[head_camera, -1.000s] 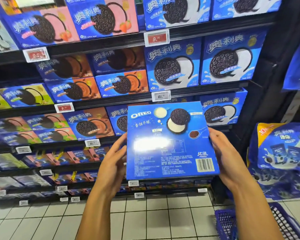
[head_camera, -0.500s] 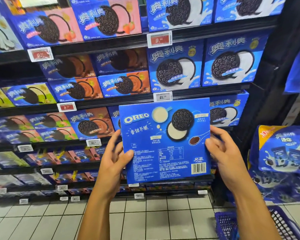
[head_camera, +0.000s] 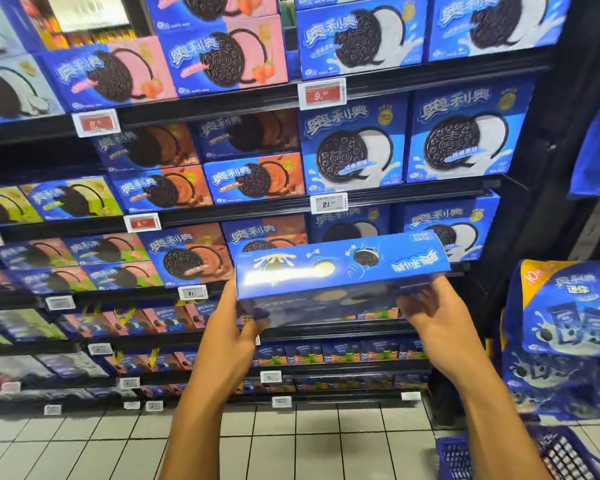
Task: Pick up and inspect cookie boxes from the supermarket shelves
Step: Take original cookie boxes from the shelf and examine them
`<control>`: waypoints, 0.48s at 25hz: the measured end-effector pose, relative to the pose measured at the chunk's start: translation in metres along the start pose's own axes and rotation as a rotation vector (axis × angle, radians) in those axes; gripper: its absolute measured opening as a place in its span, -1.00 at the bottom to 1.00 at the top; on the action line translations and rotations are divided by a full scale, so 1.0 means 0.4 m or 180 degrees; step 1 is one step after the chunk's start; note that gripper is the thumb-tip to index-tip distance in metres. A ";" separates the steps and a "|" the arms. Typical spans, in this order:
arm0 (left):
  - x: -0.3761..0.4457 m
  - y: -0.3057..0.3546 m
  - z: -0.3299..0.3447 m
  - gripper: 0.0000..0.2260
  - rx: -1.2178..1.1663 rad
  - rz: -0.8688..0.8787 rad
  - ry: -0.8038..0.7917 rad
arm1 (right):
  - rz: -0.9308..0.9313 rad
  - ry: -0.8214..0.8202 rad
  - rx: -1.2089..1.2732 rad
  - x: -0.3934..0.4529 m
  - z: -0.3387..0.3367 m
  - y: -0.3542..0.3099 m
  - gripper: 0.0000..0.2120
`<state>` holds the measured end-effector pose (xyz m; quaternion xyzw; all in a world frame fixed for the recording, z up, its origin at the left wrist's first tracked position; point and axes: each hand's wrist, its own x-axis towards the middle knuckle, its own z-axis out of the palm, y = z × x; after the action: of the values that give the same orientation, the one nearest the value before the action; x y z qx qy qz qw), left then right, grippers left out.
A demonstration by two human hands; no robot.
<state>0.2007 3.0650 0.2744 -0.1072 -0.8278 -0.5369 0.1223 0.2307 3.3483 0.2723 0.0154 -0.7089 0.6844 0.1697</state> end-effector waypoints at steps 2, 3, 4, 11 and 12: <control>0.002 -0.001 0.004 -0.54 0.0017 0.0047 0.0036 | 0.0009 -0.0014 0.0064 -0.001 -0.002 -0.002 -0.46; 0.001 -0.002 0.006 -0.53 0.0010 0.0049 0.0046 | 0.0006 -0.0062 0.0040 -0.002 -0.005 -0.004 -0.42; -0.001 -0.002 0.006 -0.53 -0.0023 0.0016 0.0054 | -0.0015 -0.0118 0.0007 -0.004 -0.008 -0.006 -0.40; 0.009 0.003 -0.014 -0.48 -0.0745 -0.0257 -0.0098 | -0.0133 -0.0293 -0.0117 -0.017 -0.035 -0.013 -0.50; 0.010 0.002 -0.013 -0.51 -0.0867 -0.0273 -0.0116 | -0.0074 -0.0330 0.0095 -0.021 -0.034 -0.015 -0.51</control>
<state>0.1975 3.0608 0.2783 -0.0971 -0.7532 -0.6469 0.0685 0.2430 3.3595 0.2762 0.0616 -0.7062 0.6912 0.1404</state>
